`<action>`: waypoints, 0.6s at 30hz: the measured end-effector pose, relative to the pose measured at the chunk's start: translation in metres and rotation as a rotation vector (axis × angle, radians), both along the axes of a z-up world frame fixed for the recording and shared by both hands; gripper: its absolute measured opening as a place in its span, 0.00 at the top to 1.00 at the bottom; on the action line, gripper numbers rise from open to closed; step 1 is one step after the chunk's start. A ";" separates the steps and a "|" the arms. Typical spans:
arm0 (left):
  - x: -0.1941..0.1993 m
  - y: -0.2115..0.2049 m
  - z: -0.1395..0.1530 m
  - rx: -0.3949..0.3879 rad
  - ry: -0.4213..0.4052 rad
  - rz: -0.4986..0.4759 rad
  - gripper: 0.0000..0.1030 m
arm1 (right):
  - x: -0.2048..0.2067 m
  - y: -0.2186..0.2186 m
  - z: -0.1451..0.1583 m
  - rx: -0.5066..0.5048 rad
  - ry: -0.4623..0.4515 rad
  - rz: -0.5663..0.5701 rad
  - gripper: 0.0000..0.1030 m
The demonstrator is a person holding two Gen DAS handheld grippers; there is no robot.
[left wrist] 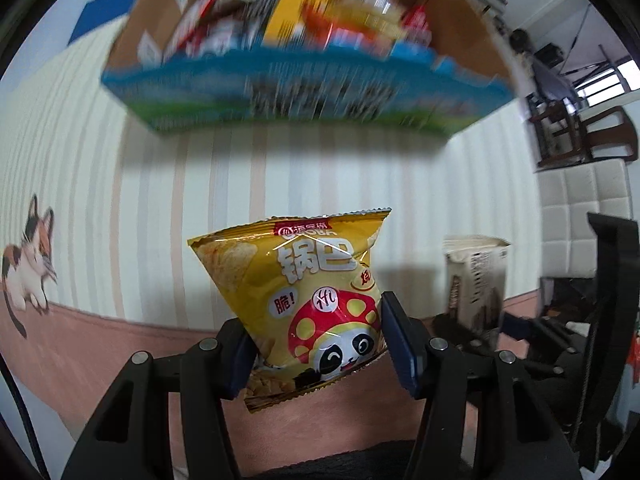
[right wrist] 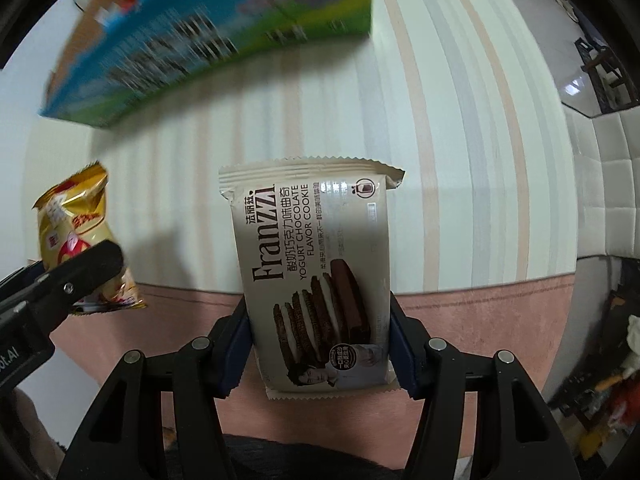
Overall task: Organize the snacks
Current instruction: 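Carry both packets into the cardboard box and open both tools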
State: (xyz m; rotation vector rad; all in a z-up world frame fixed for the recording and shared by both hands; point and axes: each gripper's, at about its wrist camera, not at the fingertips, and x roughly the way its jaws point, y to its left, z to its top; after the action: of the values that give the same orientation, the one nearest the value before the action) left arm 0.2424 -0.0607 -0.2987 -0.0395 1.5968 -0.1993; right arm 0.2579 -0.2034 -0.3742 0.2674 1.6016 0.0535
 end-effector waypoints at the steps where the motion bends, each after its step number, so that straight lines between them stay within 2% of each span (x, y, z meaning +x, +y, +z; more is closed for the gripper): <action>1: 0.007 -0.001 0.011 -0.013 -0.019 0.001 0.47 | 0.003 -0.001 0.010 0.013 -0.019 -0.003 0.40; 6: 0.051 -0.006 0.059 -0.063 -0.096 -0.004 0.47 | 0.026 -0.008 0.062 0.075 -0.118 -0.022 0.40; 10: 0.102 -0.007 0.083 -0.073 -0.144 -0.017 0.47 | 0.064 -0.014 0.108 0.105 -0.198 -0.025 0.40; 13: 0.141 -0.009 0.091 -0.044 -0.174 -0.035 0.47 | 0.108 -0.017 0.133 0.086 -0.243 -0.010 0.40; 18: 0.203 -0.007 0.078 0.002 -0.167 -0.039 0.47 | 0.174 -0.021 0.138 0.066 -0.248 -0.012 0.40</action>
State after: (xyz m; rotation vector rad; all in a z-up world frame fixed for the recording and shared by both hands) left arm 0.4452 -0.0675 -0.2207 0.0094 1.4321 -0.2253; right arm 0.4322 -0.2248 -0.2363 0.3093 1.3531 0.1265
